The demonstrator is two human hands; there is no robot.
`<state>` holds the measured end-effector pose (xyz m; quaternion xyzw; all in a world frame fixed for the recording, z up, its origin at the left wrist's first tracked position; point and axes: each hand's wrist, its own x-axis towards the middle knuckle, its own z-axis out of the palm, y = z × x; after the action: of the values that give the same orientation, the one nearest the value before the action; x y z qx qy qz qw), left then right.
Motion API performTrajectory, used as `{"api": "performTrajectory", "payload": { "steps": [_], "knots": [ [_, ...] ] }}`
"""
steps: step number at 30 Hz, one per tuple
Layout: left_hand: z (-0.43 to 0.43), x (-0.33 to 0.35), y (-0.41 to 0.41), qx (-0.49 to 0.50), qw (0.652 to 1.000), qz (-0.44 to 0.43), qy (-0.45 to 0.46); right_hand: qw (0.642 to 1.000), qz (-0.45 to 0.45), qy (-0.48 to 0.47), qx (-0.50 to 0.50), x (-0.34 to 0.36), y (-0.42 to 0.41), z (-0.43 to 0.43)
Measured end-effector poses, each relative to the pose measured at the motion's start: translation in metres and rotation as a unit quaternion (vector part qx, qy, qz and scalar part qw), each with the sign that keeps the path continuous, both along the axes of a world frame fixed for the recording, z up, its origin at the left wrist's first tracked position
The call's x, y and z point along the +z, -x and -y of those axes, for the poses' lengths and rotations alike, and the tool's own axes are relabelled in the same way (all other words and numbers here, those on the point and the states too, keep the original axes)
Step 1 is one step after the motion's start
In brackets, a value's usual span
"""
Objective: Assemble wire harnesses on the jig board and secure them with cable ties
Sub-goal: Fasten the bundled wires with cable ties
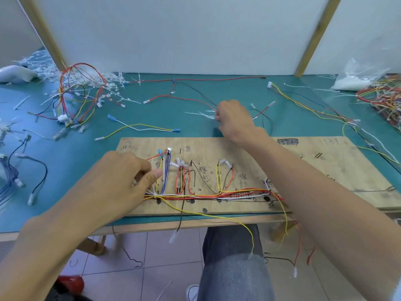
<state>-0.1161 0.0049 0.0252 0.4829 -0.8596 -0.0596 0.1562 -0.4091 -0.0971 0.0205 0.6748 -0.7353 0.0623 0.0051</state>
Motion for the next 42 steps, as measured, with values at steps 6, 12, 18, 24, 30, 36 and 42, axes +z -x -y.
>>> {"api": "performTrajectory", "payload": {
  "steps": [6, 12, 18, 24, 30, 36, 42],
  "knots": [
    [-0.008, 0.003, 0.003, 0.039, 0.996, -0.047, -0.068, 0.995, -0.066, 0.007, 0.08, 0.042, 0.015, -0.04],
    [-0.024, 0.011, 0.017, 0.05, 0.992, -0.108, 0.027, 0.972, -0.013, 0.082, 0.219, 0.069, -0.012, -0.093],
    [-0.035, 0.022, 0.03, -0.045, 0.976, -0.207, 0.041, 0.934, 0.112, 0.113, 0.321, 0.074, -0.051, -0.129],
    [-0.042, 0.009, 0.024, -0.019, 0.936, -0.347, -0.05, 0.782, 0.594, 0.061, 0.177, 0.045, -0.065, -0.149],
    [-0.05, -0.001, 0.035, -0.023, 0.945, -0.322, -0.045, 0.751, 0.628, 0.102, 0.174, 0.003, -0.075, -0.16],
    [-0.063, -0.018, 0.01, -0.007, 0.979, -0.203, 0.031, 0.807, 0.554, 0.178, 0.1, -0.011, -0.069, -0.156],
    [-0.065, -0.033, 0.015, 0.021, 0.987, -0.15, 0.053, 0.843, 0.468, 0.263, 0.028, -0.021, -0.069, -0.156]
  ]
}}
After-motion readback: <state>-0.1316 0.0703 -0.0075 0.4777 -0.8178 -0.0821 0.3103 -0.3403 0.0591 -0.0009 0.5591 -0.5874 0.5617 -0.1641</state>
